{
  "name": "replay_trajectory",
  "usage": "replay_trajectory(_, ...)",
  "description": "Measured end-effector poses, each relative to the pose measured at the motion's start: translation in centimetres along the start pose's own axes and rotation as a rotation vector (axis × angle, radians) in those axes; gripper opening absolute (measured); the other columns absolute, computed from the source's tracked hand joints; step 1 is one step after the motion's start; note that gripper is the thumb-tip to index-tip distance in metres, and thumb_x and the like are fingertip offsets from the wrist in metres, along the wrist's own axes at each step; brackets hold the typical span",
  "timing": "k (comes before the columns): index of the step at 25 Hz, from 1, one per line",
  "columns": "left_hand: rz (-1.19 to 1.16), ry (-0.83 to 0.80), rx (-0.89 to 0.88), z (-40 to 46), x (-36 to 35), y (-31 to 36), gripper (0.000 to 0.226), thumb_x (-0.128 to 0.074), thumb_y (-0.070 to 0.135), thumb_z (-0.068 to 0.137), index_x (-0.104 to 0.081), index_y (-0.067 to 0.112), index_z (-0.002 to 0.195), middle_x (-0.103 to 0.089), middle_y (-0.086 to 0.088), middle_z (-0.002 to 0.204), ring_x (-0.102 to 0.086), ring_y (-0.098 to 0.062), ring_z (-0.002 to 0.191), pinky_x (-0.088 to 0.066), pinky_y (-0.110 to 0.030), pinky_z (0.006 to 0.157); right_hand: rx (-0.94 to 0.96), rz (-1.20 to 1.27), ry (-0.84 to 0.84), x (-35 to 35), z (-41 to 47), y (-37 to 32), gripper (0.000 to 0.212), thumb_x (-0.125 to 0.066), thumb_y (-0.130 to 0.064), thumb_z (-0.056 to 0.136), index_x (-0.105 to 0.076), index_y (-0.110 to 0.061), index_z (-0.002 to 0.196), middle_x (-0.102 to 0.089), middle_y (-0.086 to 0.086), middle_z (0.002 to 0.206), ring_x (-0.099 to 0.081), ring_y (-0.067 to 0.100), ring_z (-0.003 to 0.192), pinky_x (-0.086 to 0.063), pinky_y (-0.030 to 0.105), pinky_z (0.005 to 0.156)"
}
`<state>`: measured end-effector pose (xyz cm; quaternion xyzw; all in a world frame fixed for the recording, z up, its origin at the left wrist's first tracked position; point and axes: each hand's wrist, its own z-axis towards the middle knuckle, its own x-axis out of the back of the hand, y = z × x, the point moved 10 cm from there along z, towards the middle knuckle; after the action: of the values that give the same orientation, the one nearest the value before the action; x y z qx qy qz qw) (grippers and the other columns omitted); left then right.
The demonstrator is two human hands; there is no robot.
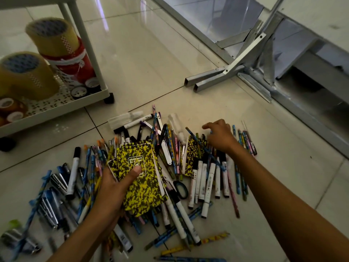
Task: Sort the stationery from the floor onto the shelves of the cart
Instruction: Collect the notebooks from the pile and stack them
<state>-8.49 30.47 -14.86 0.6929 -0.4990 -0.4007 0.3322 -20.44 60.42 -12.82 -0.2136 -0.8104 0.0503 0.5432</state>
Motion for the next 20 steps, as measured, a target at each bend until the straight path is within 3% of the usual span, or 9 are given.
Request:
replay_trajectory(4,0.005,-0.002,0.012,0.0,0.4,0.0,0.065,-0.068,0.024,0.078,-0.042,0.032,0.137,-0.063,0.005,0.126,-0.064,-0.021,0.109,-0.050,-0.052,0.092,0.058,-0.131,-0.210,-2.5,1.5,0.4,0.038,-0.051,-0.016,0.091,-0.057,-0.027,0.127,-0.033,0.013,0.131,-0.026,0.033,0.127,-0.028,0.036,0.106)
replay_trajectory(9,0.015,0.007,0.024,-0.3,1.3,-0.2,0.070,-0.071,0.029,0.074,-0.041,0.034,0.137,-0.063,0.006,0.126,-0.064,-0.022,0.110,-0.049,-0.055,0.093,0.122,0.039,-0.296,-2.0,1.4,-0.4,0.023,-0.064,-0.021,0.089,-0.062,-0.027,0.111,-0.035,0.005,0.133,-0.026,0.026,0.127,-0.026,0.044,0.110)
replay_trajectory(11,0.012,0.012,0.016,-0.4,1.5,0.0,0.069,-0.071,0.028,0.074,-0.042,0.034,0.137,-0.064,0.006,0.125,-0.064,-0.021,0.110,-0.049,-0.055,0.094,0.184,0.137,-0.346,-1.3,1.0,-1.4,0.015,-0.062,-0.019,0.090,-0.061,-0.030,0.100,-0.050,0.001,0.124,-0.041,0.022,0.118,-0.037,0.040,0.100)
replay_trajectory(13,0.015,0.019,0.016,-0.5,1.7,0.0,0.068,-0.071,0.028,0.073,-0.043,0.032,0.135,-0.065,0.005,0.124,-0.064,-0.022,0.109,-0.049,-0.055,0.093,0.250,0.262,-0.372,-0.3,0.4,-2.5,0.014,-0.059,-0.011,0.092,-0.061,-0.023,0.099,-0.062,-0.002,0.106,-0.055,0.015,0.100,-0.043,0.028,0.082)
replay_trajectory(16,0.020,0.017,0.005,-0.7,1.8,0.3,0.067,-0.072,0.029,0.072,-0.045,0.031,0.133,-0.065,0.004,0.123,-0.064,-0.023,0.110,-0.047,-0.054,0.095,0.323,0.326,-0.271,2.2,0.0,-3.7,0.014,-0.059,-0.011,0.091,-0.062,-0.017,0.103,-0.066,0.002,0.100,-0.058,0.008,0.084,-0.040,0.021,0.069)
replay_trajectory(20,0.012,0.020,-0.018,-0.9,2.1,0.7,0.066,-0.072,0.029,0.072,-0.046,0.030,0.133,-0.066,0.004,0.122,-0.065,-0.022,0.109,-0.048,-0.054,0.096,0.421,0.456,-0.027,5.4,-0.6,-4.8,0.012,-0.060,-0.017,0.092,-0.062,-0.024,0.101,-0.064,-0.002,0.099,-0.058,-0.001,0.081,-0.042,0.015,0.069)
